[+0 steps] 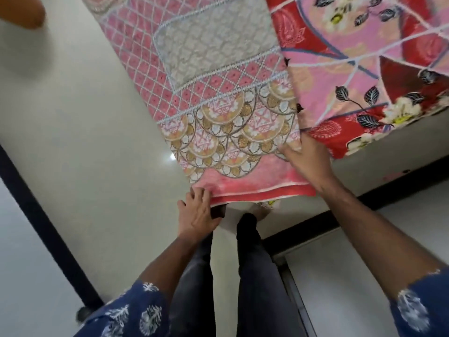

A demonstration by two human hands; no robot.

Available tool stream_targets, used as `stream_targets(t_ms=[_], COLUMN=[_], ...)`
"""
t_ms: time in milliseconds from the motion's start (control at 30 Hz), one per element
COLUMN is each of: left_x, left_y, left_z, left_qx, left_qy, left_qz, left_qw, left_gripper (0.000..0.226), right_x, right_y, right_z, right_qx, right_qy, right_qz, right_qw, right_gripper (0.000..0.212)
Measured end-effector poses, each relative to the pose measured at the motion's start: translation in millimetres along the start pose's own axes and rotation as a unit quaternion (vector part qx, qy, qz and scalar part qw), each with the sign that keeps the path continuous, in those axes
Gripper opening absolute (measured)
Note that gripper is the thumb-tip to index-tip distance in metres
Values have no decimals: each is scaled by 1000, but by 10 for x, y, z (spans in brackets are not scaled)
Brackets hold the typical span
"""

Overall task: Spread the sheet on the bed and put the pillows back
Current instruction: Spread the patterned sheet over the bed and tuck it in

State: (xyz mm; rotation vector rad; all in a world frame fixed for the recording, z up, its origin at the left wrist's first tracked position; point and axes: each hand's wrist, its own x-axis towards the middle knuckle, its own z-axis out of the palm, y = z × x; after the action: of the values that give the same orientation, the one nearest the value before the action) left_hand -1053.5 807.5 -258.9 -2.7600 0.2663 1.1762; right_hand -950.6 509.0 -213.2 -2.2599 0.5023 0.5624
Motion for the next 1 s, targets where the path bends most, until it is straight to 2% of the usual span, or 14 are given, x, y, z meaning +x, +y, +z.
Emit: stream_targets(t_ms=[67, 233, 400, 500, 567, 633, 700, 767, 933, 1000], left_x=[34, 144, 418, 358, 340, 391, 416, 365, 198, 154], left_y=[97, 126, 43, 137, 202, 201, 145, 106, 192, 254], left_z=[74, 5, -129, -92, -83, -143, -210, -282, -499, -536], left_qx=[5, 18, 70, 85, 70, 61, 95, 141, 161, 195], left_qy=[35, 74, 51, 31, 41, 67, 67, 42, 36, 59], left_qz=[-26, -45, -20, -23, -32, -30, 14, 93, 197, 224], left_qw=[999, 996, 996, 996, 996, 995, 993, 985, 967, 953], left_gripper=[70, 59, 77, 88, 76, 55, 37, 30, 47, 31], right_x=[-71, -266, -357, -339, -341, -346, -334, -332, -344, -338], right_y=[70, 222, 275, 272, 278, 288, 293, 298, 370, 363], right_z=[-5, 38, 146, 172, 180, 165, 131, 67, -192, -343], right_qx=[35, 170, 307, 372, 395, 396, 385, 378, 345, 338], right_qy=[-14, -58, -56, -60, -80, -102, -114, -117, -123, -137], right_qz=[-15, 9, 40, 47, 43, 31, 17, 9, 4, 5], right_qw=[999, 984, 949, 925, 914, 912, 916, 918, 931, 931], right_gripper=[29, 32, 20, 24, 25, 26, 28, 29, 26, 23])
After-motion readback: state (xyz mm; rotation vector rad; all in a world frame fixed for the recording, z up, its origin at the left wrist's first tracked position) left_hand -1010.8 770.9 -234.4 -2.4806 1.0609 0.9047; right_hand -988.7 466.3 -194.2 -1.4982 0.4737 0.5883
